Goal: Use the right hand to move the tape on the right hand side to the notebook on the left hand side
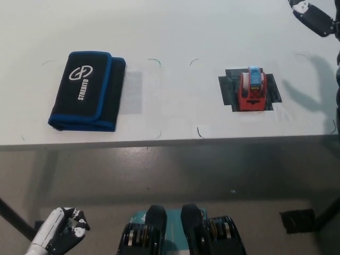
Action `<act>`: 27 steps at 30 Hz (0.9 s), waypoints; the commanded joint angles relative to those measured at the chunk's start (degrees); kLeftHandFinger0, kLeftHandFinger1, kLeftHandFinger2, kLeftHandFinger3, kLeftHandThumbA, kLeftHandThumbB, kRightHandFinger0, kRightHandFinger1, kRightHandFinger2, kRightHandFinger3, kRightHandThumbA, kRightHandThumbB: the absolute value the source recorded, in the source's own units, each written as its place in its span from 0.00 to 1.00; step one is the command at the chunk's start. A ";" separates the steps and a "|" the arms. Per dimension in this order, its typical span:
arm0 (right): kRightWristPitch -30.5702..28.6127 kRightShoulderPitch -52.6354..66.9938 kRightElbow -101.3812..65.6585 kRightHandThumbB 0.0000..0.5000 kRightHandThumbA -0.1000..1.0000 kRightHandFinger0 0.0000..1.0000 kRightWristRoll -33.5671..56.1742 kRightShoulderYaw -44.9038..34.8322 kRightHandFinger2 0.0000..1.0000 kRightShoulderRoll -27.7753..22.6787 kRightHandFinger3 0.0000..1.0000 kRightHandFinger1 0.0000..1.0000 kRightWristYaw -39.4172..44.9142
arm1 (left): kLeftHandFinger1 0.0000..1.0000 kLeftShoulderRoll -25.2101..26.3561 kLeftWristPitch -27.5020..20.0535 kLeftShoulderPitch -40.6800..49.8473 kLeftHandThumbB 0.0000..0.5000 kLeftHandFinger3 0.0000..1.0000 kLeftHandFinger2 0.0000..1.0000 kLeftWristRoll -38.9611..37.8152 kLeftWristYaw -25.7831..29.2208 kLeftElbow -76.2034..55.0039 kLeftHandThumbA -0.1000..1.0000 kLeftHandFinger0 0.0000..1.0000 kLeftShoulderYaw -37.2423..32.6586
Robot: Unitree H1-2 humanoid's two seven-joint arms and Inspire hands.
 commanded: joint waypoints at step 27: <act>-12.02 -8.95 39.28 1.00 0.81 1.00 6.66 1.60 1.00 5.31 1.00 1.00 -7.37 | 0.14 -0.59 -2.45 -0.27 0.39 0.65 0.35 -0.82 -0.13 0.51 0.10 0.03 1.17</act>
